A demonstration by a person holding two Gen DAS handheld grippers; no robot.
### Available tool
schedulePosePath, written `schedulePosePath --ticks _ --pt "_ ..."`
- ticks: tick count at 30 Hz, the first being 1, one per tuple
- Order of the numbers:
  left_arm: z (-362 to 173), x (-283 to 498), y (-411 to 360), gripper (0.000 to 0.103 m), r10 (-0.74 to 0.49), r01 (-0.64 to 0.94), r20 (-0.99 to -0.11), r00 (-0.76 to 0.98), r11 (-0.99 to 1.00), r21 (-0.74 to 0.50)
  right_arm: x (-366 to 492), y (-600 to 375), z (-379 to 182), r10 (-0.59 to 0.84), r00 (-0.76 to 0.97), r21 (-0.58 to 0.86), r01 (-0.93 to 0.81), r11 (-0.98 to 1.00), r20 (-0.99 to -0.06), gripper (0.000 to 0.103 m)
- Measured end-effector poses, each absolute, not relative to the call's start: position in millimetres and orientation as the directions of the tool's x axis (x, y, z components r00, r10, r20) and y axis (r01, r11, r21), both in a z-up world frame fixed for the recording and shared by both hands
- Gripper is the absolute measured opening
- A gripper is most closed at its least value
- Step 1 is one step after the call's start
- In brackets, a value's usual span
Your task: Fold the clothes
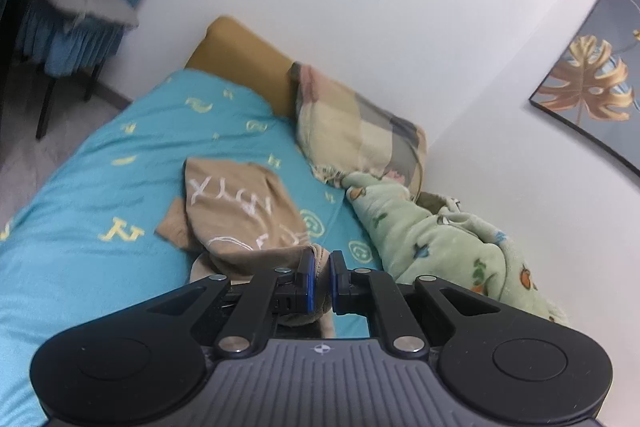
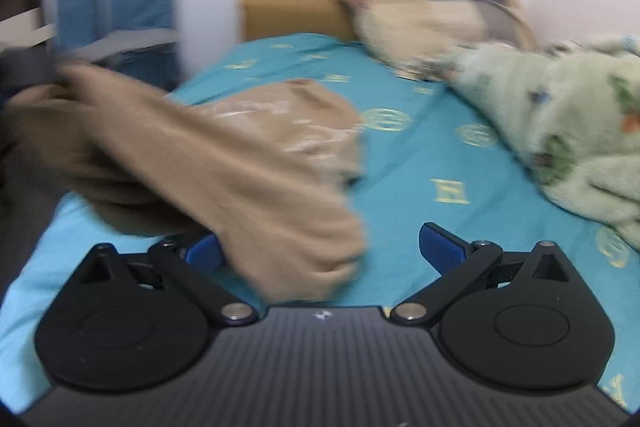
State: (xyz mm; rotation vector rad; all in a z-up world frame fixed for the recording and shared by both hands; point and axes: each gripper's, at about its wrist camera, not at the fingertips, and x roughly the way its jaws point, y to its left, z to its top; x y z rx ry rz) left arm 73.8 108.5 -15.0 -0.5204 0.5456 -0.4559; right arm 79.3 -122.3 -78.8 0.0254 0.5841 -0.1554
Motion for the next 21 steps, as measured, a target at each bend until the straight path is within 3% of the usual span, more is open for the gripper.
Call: schedulePosePath --ticks 4,14,21 --pt "-6.5 59.2 89.9 0.008 -0.504 0.288 -0.4 0.766 0.824 -0.487 68.5 -175.3 -56.7 -0.158 0.829 0.148 0.277 0.95 -0.537 0.103" --pt "48.0 -18.5 75.9 0.008 -0.493 0.374 -0.322 0.808 0.852 -0.366 -3.1 -238.8 -5.6 -0.181 0.884 0.133 0.261 0.956 -0.431 0.103" --pt "46.0 -44.5 64.7 0.008 -0.484 0.381 -0.327 0.811 0.863 -0.332 -41.8 -219.6 -28.9 0.166 0.882 0.348 -0.002 0.938 -0.441 0.103"
